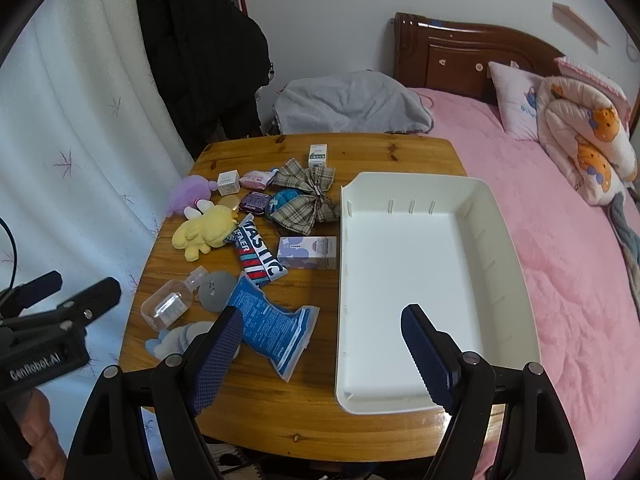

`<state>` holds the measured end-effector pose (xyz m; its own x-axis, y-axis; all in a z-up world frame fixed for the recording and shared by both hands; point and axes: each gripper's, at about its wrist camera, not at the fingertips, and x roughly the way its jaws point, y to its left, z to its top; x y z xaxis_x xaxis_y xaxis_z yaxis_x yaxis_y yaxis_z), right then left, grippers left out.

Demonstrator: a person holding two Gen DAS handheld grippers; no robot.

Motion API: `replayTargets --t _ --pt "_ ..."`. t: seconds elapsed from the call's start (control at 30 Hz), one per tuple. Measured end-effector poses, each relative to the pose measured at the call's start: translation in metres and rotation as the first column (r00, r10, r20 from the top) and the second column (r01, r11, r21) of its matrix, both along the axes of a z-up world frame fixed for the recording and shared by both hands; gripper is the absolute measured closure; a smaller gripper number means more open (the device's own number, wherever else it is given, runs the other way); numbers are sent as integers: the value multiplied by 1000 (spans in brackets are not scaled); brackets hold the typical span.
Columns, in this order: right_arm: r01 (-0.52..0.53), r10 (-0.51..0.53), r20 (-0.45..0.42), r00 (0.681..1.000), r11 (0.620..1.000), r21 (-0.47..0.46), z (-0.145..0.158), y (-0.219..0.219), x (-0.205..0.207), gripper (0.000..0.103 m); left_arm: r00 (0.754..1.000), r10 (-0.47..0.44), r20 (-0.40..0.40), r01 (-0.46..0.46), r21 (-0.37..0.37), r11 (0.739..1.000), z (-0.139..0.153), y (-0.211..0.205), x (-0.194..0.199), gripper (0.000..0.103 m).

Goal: Organize objects
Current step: 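Grasp the white bear plush with the left tool while the right tool grasps the blue bag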

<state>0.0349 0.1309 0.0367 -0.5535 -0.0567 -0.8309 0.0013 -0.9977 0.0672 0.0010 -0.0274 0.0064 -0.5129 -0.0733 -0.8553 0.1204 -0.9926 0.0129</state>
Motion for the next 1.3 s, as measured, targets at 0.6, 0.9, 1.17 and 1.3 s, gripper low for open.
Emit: replayTargets --t 0.6,0.9,1.17,1.3 --pt "-142 143 -6 990 985 96 -30 -36 -25 21 982 138 129 -136 -29 990 -56 -51 -12 2" --pt "-271 264 71 962 953 132 -82 -58 -39 21 968 131 213 -138 16 990 -106 -67 -11 6" --pt "-451 415 184 891 858 247 -133 -92 -37 21 971 -103 214 111 -24 994 -121 -52 1 9" --pt "-513 462 228 857 807 294 -154 -103 -37 21 956 -236 175 246 -39 968 -121 -44 7 9"
